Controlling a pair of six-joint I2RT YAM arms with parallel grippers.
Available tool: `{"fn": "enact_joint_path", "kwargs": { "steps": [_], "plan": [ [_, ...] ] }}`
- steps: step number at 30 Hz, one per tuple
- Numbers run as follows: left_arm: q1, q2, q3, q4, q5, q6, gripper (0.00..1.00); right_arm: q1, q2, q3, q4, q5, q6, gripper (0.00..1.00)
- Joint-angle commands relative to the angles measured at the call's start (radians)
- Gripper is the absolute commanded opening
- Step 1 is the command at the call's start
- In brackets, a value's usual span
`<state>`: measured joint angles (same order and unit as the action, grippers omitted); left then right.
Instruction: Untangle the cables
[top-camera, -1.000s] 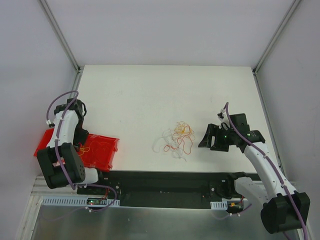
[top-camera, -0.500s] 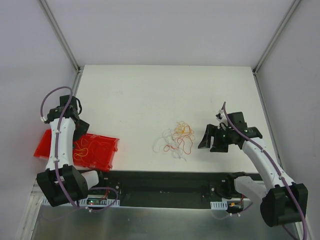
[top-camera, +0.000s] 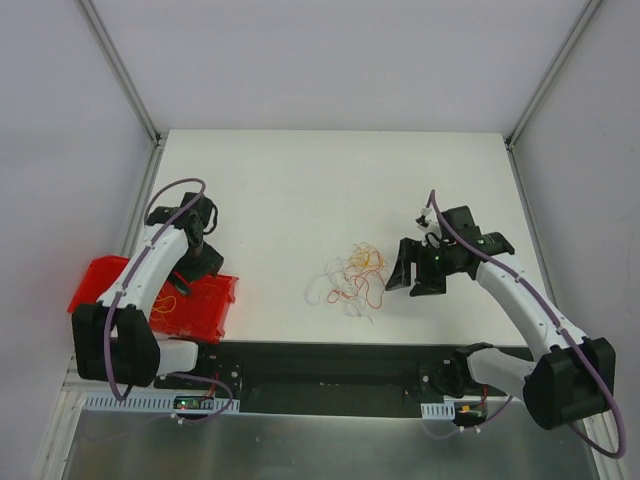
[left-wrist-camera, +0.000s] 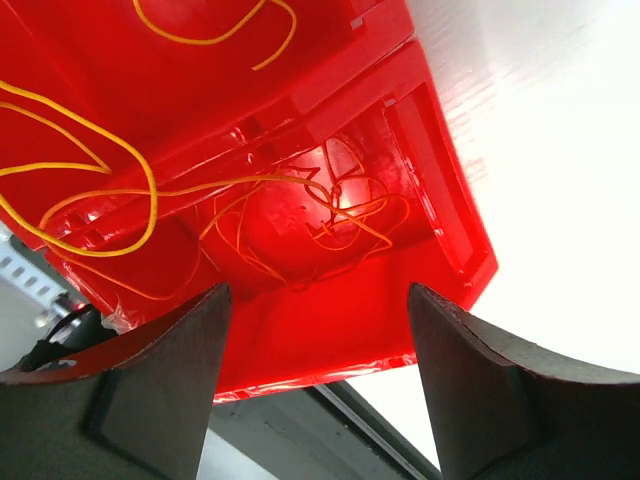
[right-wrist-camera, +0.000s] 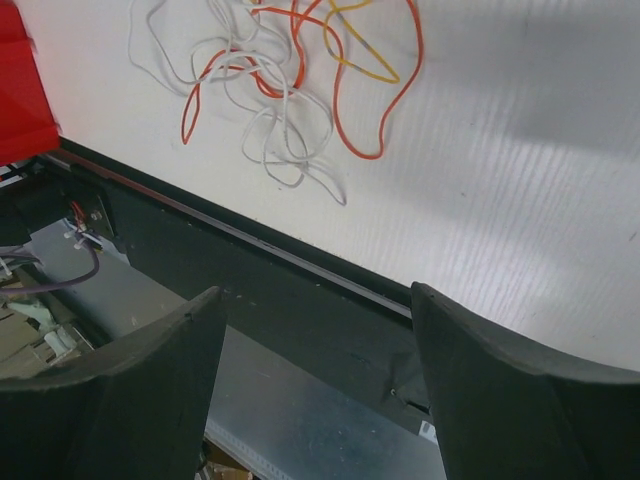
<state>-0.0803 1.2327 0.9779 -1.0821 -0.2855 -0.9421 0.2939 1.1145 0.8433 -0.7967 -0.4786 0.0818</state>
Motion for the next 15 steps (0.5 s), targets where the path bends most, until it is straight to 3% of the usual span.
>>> {"fn": "enact_joint_path", "kwargs": {
  "steps": [1,4,9,11,15],
  "plan": [
    [-0.09,0.132,0.088,-0.071,-0.072,-0.081,0.7,0.045,0.041,0.074,-0.03,0.005,0.067,0.76],
    [-0.156,0.168,0.174,-0.14,-0.156,-0.116,0.72,0.111,0.079,0.099,-0.012,0.023,0.11,0.76],
    [-0.142,0.048,0.127,-0.099,-0.136,-0.13,0.78,0.215,0.183,0.163,-0.013,0.052,0.17,0.76],
    [-0.078,-0.001,0.085,-0.096,-0.109,-0.115,0.87,0.237,0.231,0.191,-0.018,0.037,0.2,0.76],
    [0.185,-0.117,-0.036,-0.023,-0.044,0.008,0.87,0.271,0.307,0.281,-0.094,0.069,0.2,0.76]
  ]
}}
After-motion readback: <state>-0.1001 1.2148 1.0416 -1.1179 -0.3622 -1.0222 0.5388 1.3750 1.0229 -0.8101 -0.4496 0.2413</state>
